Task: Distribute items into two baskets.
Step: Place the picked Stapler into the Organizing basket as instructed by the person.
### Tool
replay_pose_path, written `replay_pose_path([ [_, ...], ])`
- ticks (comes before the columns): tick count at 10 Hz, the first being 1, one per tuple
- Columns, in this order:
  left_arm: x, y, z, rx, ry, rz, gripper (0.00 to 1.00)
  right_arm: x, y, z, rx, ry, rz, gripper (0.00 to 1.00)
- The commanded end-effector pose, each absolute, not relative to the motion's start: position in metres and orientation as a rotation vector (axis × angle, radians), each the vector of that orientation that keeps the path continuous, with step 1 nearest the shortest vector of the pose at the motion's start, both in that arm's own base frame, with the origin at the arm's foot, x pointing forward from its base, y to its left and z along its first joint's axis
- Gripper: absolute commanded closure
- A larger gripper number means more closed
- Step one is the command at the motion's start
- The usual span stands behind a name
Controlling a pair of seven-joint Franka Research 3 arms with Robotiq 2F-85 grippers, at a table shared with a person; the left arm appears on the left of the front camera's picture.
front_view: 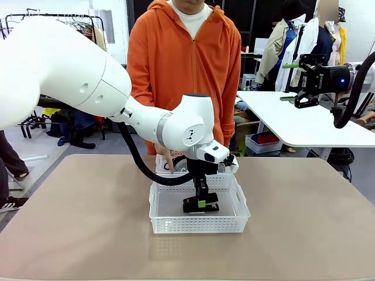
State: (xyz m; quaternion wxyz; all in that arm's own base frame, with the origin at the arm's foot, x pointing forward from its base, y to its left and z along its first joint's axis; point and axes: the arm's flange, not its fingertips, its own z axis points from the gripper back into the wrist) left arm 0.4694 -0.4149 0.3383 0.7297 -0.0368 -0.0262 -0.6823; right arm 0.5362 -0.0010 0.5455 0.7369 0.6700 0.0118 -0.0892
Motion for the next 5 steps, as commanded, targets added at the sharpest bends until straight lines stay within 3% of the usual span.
replay_pose_path([
  [1,0.46,-0.404,0.341,-0.074,-0.078,-1.48,0.0,0.536,-0.001,0.549,1.472,0.019,-0.188,0.0],
  [5,0.454,-0.396,0.357,-0.095,-0.089,-1.457,0.0,0.536,-0.001,0.549,1.472,0.019,-0.188,0.0],
])
